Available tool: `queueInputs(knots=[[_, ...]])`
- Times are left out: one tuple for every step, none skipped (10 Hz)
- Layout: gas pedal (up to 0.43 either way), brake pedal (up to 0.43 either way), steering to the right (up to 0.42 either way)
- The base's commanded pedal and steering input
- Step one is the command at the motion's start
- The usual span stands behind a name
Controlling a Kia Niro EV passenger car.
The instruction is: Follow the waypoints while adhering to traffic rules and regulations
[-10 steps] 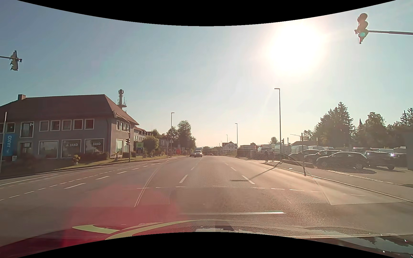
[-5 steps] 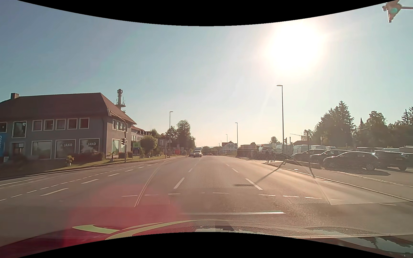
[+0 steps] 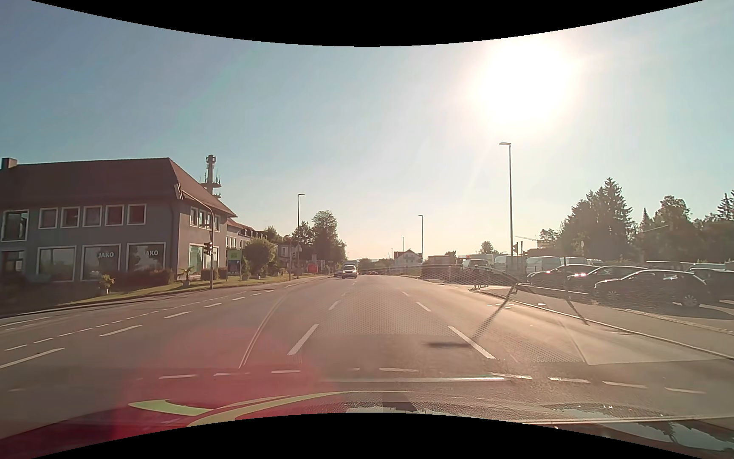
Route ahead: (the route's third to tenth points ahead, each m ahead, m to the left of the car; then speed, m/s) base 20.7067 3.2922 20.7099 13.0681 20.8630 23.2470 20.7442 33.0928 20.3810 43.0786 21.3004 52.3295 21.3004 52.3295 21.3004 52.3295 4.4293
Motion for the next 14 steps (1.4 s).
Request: queueInputs(knots=[[0.358,0.0,-0.001],[0.319,0.0,-0.001],[0.228,0.0,-0.001],[0.169,0.0,-0.003],[0.079,0.0,-0.009],[0.0,0.0,-0.01],[0.0,0.0,-0.008],[0.0,0.0,-0.008],[0.0,0.0,-0.008],[0.0,0.0,-0.008],[0.0,0.03,-0.008],[0.0,0.067,-0.008],[0.0,0.079,-0.008],[0.0,0.073,-0.007]])
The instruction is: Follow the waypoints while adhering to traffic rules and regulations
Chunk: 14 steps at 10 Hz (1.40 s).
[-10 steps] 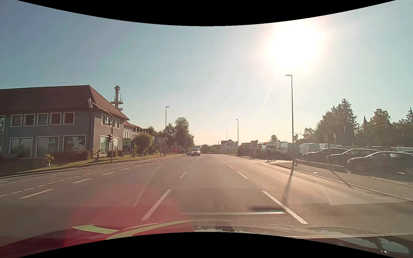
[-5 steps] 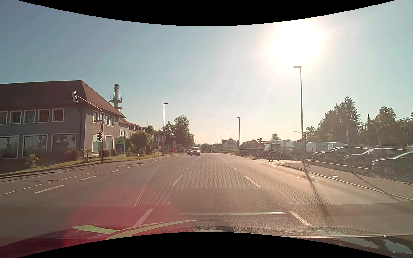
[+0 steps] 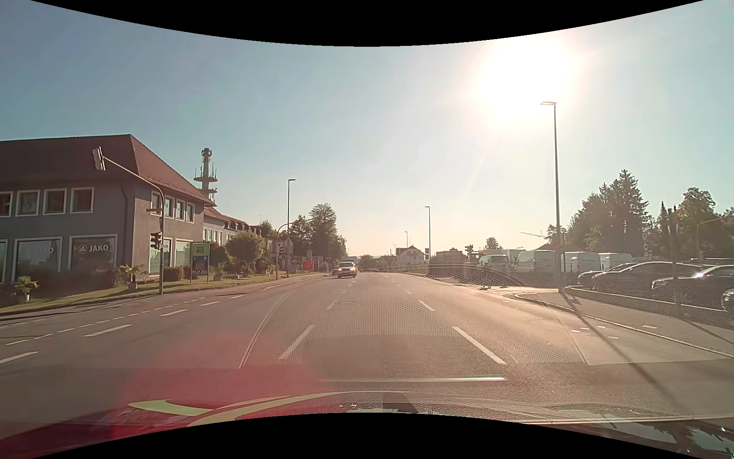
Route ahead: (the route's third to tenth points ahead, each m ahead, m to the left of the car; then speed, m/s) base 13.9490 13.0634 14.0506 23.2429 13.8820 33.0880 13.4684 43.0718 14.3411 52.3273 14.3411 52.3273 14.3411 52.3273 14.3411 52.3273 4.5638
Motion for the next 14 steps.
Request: queueInputs(knots=[[0.0,0.079,-0.008],[0.0,0.079,-0.007],[0.0,0.085,-0.008],[0.0,0.104,-0.008],[0.0,0.14,-0.008],[0.0,0.171,-0.007],[0.0,0.189,-0.007],[0.0,0.213,-0.007],[0.0,0.22,-0.008],[0.0,0.226,-0.007],[0.0,0.232,-0.007],[0.0,0.238,-0.007],[0.0,0.244,-0.007],[0.0,0.25,-0.008]])
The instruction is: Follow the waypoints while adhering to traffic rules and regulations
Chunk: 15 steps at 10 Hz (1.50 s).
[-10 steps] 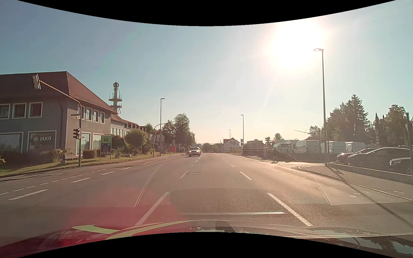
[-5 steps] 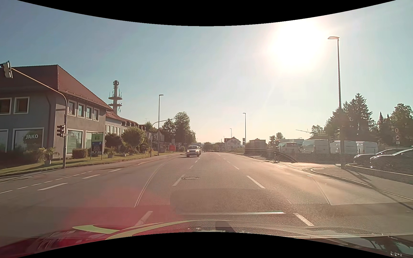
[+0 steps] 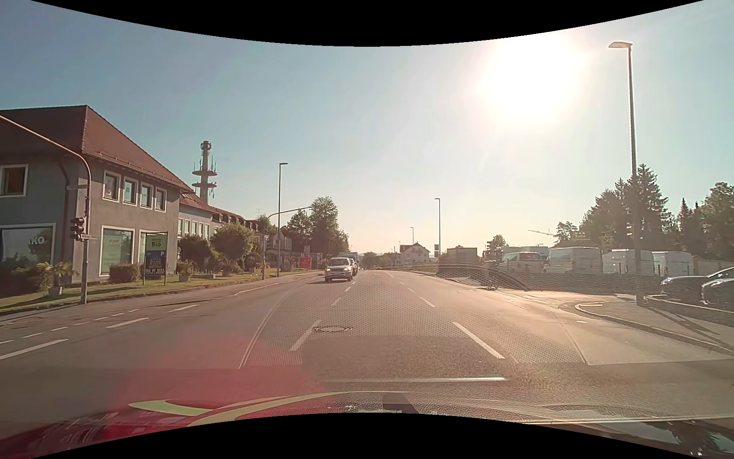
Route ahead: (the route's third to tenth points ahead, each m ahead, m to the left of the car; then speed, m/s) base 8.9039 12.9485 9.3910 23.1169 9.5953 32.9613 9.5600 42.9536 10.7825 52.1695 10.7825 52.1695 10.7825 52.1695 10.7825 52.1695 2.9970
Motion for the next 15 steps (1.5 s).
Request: queueInputs(knots=[[0.0,0.268,-0.008],[0.0,0.28,-0.008],[0.0,0.287,-0.007],[0.0,0.28,-0.008],[0.0,0.268,-0.008],[0.0,0.268,-0.008],[0.0,0.268,-0.008],[0.0,0.25,-0.008],[0.0,0.232,-0.008],[0.0,0.207,-0.008],[0.0,0.201,-0.007],[0.0,0.207,-0.008],[0.0,0.171,-0.008],[0.0,0.152,-0.008],[0.0,0.152,-0.008]])
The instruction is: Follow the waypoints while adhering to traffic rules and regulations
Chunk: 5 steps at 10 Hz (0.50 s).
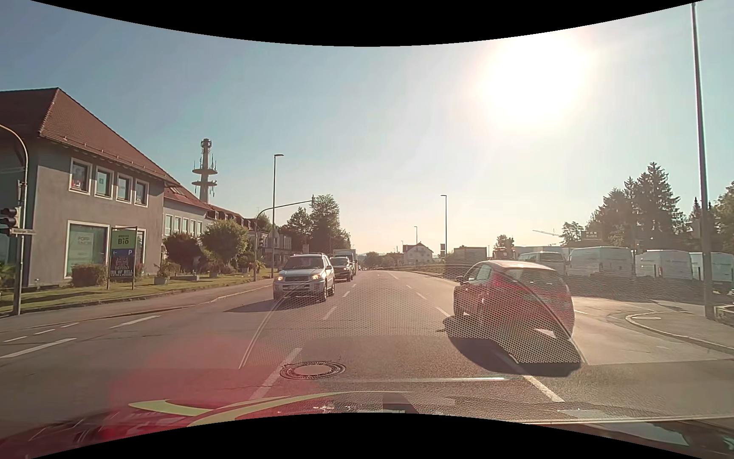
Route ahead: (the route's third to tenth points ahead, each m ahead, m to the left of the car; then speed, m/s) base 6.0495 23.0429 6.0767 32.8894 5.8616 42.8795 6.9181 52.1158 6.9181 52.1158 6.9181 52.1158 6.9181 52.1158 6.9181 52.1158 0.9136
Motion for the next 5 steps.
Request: queueInputs(knots=[[0.0,0.165,-0.008],[0.0,0.177,-0.008],[0.0,0.183,-0.008],[0.0,0.189,-0.008],[0.0,0.189,-0.007]])
